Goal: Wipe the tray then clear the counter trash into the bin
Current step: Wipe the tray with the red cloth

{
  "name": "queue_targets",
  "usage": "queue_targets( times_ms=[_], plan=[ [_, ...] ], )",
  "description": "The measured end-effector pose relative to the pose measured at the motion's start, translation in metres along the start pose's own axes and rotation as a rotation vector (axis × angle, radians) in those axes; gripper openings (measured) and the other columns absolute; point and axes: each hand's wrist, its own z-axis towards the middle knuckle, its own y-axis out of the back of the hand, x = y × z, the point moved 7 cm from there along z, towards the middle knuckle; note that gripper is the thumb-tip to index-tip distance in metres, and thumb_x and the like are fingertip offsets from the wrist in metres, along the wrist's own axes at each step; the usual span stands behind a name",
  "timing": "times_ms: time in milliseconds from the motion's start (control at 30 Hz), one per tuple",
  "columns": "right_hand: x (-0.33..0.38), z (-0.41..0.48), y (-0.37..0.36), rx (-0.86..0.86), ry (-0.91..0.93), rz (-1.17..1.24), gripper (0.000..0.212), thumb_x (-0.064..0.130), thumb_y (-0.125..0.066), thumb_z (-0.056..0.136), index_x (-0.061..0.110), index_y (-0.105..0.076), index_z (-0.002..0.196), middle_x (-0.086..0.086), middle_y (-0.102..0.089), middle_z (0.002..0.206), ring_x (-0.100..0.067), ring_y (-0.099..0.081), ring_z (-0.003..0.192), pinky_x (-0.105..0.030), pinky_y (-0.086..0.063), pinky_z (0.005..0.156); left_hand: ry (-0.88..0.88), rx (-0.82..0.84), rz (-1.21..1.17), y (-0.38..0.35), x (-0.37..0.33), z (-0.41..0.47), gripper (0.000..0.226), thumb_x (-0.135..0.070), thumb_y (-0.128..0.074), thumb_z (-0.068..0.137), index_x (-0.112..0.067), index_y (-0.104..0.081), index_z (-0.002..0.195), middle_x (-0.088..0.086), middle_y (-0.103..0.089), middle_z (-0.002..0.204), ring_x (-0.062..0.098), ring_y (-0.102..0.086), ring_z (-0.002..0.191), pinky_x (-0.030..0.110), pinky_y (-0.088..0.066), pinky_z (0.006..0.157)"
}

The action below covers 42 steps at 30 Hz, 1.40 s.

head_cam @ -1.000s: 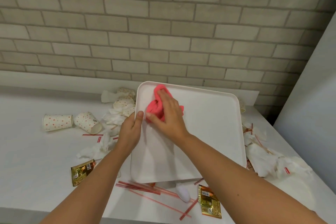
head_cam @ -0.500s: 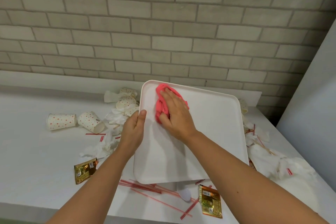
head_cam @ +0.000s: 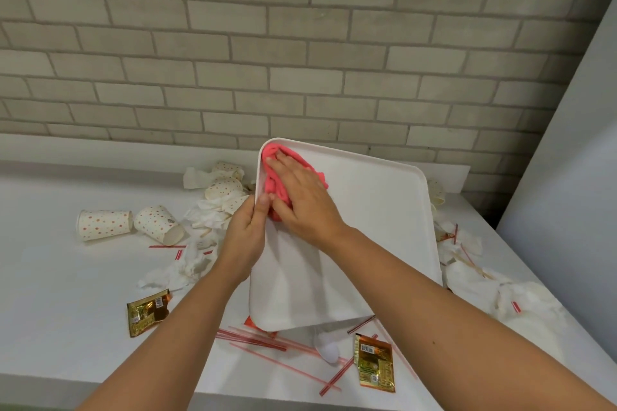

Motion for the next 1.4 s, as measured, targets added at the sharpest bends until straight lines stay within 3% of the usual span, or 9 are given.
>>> queue_targets(
  times_ms=[100,233,367,533,700,1033,1133,1300,1400],
  plan=[
    [-0.012,-0.006,0.018,-0.09,0.01,-0.022,0.059,0.033,-0.035,0.085,0.015,-0.043,0.14,-0.002,-0.044,0.145,-0.016,-0.038,0.136,-0.035,-0.028,0.113,0.035,-0.024,-0.007,0.009,-0.001,-0.004,0.046,-0.046,-0.037,0.096,-0.004,-0.057,0.099,0.015,-0.06,0.09,0.022,-0.056,0.083,0.049,-0.05,0.084],
    [-0.025,-0.01,0.034,-0.169,-0.118,0.046,0.052,0.021,-0.044,0.083,0.017,-0.05,0.135,0.001,-0.049,0.14,-0.016,-0.04,0.133,-0.035,-0.03,0.108,0.05,-0.017,0.002,0.017,-0.009,-0.007,0.033,-0.037,-0.033,0.099,-0.018,-0.061,0.097,0.001,-0.064,0.093,0.012,-0.059,0.084,0.025,-0.049,0.074],
    [0.007,0.001,0.029,-0.107,-0.031,0.118,0.059,0.016,-0.046,0.079,0.018,-0.046,0.138,0.002,-0.045,0.143,-0.017,-0.04,0.132,-0.032,-0.029,0.104,0.023,0.014,0.024,0.015,-0.022,-0.008,0.039,-0.041,-0.031,0.099,-0.014,-0.06,0.098,0.008,-0.063,0.099,0.017,-0.058,0.091,0.038,-0.05,0.087],
    [0.046,-0.003,0.018,0.036,0.114,0.084,0.065,0.013,-0.05,0.077,0.016,-0.039,0.141,0.001,-0.047,0.141,-0.022,-0.047,0.12,-0.033,-0.031,0.093,0.04,-0.1,-0.021,0.028,-0.033,-0.017,0.033,-0.04,-0.025,0.1,-0.032,-0.057,0.097,-0.015,-0.062,0.086,-0.01,-0.061,0.073,0.001,-0.046,0.058],
    [0.066,-0.046,-0.003,0.146,0.242,0.087,0.06,0.01,-0.055,0.08,0.017,-0.043,0.138,0.001,-0.049,0.14,-0.018,-0.046,0.123,-0.038,-0.035,0.099,0.091,-0.253,-0.131,0.046,-0.033,-0.023,0.044,-0.043,-0.028,0.099,-0.013,-0.061,0.1,0.0,-0.067,0.085,0.009,-0.065,0.08,0.018,-0.051,0.067],
    [0.068,-0.13,-0.02,0.553,0.324,0.117,0.046,0.019,-0.05,0.084,0.026,-0.045,0.129,0.0,-0.06,0.118,-0.016,-0.051,0.102,-0.035,-0.04,0.093,0.213,-0.415,-0.05,0.055,-0.032,-0.043,0.043,-0.045,-0.031,0.099,-0.014,-0.055,0.116,0.005,-0.061,0.112,0.024,-0.057,0.108,0.042,-0.047,0.097],
    [0.054,-0.13,-0.01,0.599,0.278,0.164,0.039,0.023,-0.046,0.081,0.024,-0.054,0.12,0.003,-0.063,0.109,-0.012,-0.052,0.096,-0.03,-0.043,0.088,0.249,-0.434,-0.055,0.053,-0.03,-0.049,0.044,-0.044,-0.028,0.099,-0.015,-0.055,0.117,0.007,-0.062,0.113,0.026,-0.058,0.107,0.042,-0.049,0.093],
    [-0.004,-0.141,0.009,0.63,0.182,0.047,0.037,0.019,-0.046,0.075,0.024,-0.06,0.109,0.009,-0.063,0.098,-0.012,-0.053,0.092,-0.03,-0.042,0.082,0.263,-0.502,-0.044,0.058,-0.028,-0.063,0.04,-0.043,-0.029,0.099,-0.014,-0.055,0.107,-0.002,-0.059,0.091,0.018,-0.058,0.087,0.026,-0.047,0.067],
    [-0.048,-0.151,0.016,0.649,0.064,-0.011,0.03,0.023,-0.041,0.076,0.026,-0.057,0.102,0.021,-0.051,0.08,-0.009,-0.048,0.086,-0.028,-0.039,0.075,0.277,-0.521,-0.053,0.061,-0.025,-0.073,0.042,-0.044,-0.031,0.099,-0.014,-0.057,0.111,0.002,-0.063,0.101,0.021,-0.062,0.093,0.033,-0.051,0.078]
  ],
)
